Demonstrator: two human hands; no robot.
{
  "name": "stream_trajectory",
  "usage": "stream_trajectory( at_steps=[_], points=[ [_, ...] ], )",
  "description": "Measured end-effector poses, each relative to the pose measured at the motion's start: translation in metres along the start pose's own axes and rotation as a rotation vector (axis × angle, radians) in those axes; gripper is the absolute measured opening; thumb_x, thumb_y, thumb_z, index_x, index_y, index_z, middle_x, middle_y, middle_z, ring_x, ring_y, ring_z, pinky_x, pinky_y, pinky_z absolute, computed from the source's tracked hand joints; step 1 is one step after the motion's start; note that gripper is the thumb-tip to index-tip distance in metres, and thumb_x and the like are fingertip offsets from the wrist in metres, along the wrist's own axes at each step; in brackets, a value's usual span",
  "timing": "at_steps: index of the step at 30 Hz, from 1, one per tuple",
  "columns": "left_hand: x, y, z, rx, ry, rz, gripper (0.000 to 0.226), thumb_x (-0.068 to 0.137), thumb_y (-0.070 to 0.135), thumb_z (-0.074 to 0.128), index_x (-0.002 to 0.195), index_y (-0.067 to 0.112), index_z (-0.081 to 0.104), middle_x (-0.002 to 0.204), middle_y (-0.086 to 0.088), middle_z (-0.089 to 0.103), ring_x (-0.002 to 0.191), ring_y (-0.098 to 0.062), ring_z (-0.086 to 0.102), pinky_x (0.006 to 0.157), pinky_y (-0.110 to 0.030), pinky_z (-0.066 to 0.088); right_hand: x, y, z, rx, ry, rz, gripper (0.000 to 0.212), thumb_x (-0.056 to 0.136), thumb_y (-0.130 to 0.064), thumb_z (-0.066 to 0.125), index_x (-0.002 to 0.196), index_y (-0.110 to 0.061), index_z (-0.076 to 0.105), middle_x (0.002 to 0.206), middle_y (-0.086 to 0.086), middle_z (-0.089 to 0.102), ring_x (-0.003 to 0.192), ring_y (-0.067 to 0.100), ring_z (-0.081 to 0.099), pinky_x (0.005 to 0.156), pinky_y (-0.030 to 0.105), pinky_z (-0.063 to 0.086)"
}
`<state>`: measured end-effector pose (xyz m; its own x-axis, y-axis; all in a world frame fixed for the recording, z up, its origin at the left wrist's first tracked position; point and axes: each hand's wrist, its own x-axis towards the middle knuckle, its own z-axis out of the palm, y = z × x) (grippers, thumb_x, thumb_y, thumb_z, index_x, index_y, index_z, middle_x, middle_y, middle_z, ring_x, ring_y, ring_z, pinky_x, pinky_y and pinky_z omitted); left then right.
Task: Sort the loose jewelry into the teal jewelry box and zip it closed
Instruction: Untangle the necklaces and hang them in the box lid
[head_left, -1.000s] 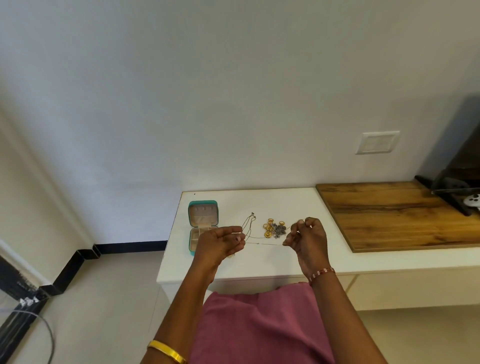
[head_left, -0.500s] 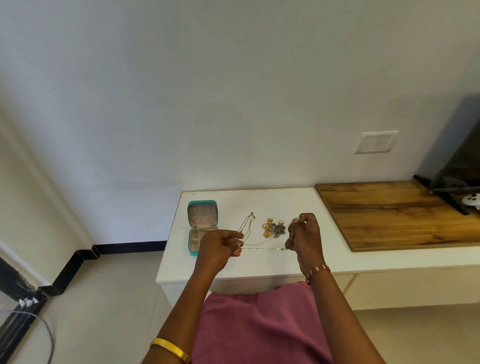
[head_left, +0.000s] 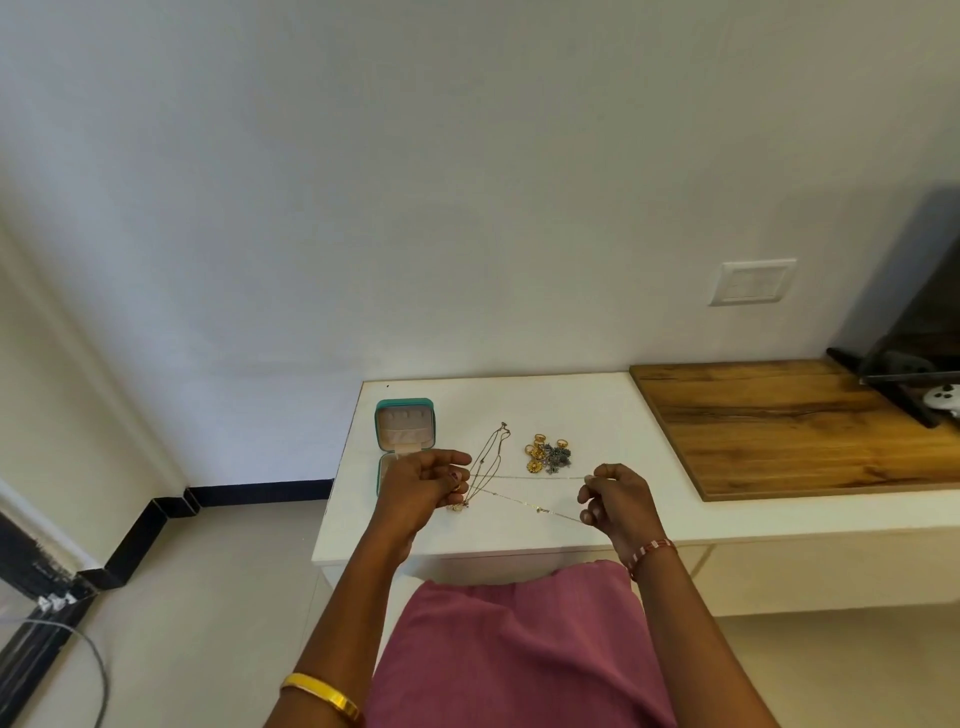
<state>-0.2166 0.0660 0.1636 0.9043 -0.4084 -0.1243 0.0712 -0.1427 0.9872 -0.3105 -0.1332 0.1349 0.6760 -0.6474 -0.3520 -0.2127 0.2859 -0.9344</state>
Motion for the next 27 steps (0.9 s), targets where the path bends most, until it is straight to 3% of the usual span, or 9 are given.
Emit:
stream_trajectory(
  at_steps=[3, 6, 10, 13, 18, 22, 27],
  points=[
    [0.002, 0.0, 0.0, 0.017, 0.014, 0.001, 0.021, 0.088, -0.005, 0.05, 0.094, 0.01, 0.063, 0.078, 0.0, 0.064, 0.071, -0.013, 0.062, 0.055, -0.009, 0.05, -0.001, 0.0, -0.002, 0.017, -0.03, 0.026, 0.007, 0.087, -0.003, 0.055, 0.08, -0.004, 0.056, 0.059, 0.012, 0.051, 0.039, 0.012, 0.037, 0.043, 0.023, 0.038],
    [0.004, -0.002, 0.002, 0.023, 0.037, 0.005, 0.02, 0.088, -0.005, 0.05, 0.093, 0.01, 0.062, 0.08, -0.001, 0.063, 0.072, -0.013, 0.062, 0.055, -0.008, 0.05, -0.002, -0.001, 0.0, 0.015, -0.078, 0.039, 0.016, 0.088, -0.009, 0.056, 0.075, 0.0, 0.059, 0.057, 0.011, 0.05, 0.046, 0.014, 0.039, 0.045, 0.024, 0.038],
    [0.007, -0.007, 0.0, -0.012, 0.128, -0.007, 0.02, 0.088, -0.006, 0.05, 0.09, 0.011, 0.062, 0.078, 0.006, 0.06, 0.071, -0.008, 0.059, 0.056, -0.01, 0.05, -0.002, 0.001, 0.0, 0.09, -0.14, 0.063, 0.034, 0.09, -0.016, 0.053, 0.058, -0.006, 0.051, 0.059, 0.011, 0.057, 0.058, 0.02, 0.051, 0.061, 0.031, 0.046],
    [0.01, -0.012, -0.003, -0.021, 0.157, -0.025, 0.02, 0.087, -0.005, 0.053, 0.088, 0.012, 0.062, 0.077, 0.009, 0.06, 0.069, -0.005, 0.058, 0.058, -0.012, 0.051, 0.0, 0.002, -0.002, 0.334, -0.192, 0.146, 0.026, 0.09, -0.009, 0.049, 0.064, -0.006, 0.052, 0.061, 0.014, 0.064, 0.068, 0.027, 0.06, 0.074, 0.038, 0.051],
    [0.013, -0.025, -0.002, -0.042, 0.169, -0.054, 0.018, 0.087, -0.006, 0.053, 0.09, 0.009, 0.062, 0.078, 0.007, 0.06, 0.072, -0.007, 0.058, 0.056, -0.01, 0.051, 0.004, 0.005, 0.003, 0.654, -0.266, 0.226, 0.027, 0.089, -0.009, 0.045, 0.062, -0.009, 0.044, 0.057, 0.015, 0.064, 0.06, 0.028, 0.067, 0.066, 0.04, 0.058],
    [0.015, -0.038, -0.003, -0.08, 0.164, -0.092, 0.021, 0.086, -0.006, 0.052, 0.086, 0.012, 0.063, 0.079, 0.003, 0.062, 0.076, -0.012, 0.061, 0.063, -0.015, 0.052, 0.014, 0.01, 0.01, 0.656, -0.25, 0.224, 0.029, 0.093, -0.018, 0.046, 0.065, -0.01, 0.046, 0.046, 0.006, 0.052, 0.049, 0.021, 0.062, 0.06, 0.036, 0.059],
    [0.021, -0.056, -0.006, -0.116, 0.2, -0.135, 0.016, 0.085, -0.007, 0.054, 0.093, 0.004, 0.063, 0.079, -0.001, 0.064, 0.074, -0.015, 0.062, 0.059, -0.014, 0.053, 0.03, 0.017, 0.02, 0.58, -0.227, 0.197, 0.024, 0.095, -0.015, 0.041, 0.078, -0.006, 0.056, 0.043, 0.001, 0.049, 0.042, 0.013, 0.052, 0.057, 0.029, 0.057]
  ],
)
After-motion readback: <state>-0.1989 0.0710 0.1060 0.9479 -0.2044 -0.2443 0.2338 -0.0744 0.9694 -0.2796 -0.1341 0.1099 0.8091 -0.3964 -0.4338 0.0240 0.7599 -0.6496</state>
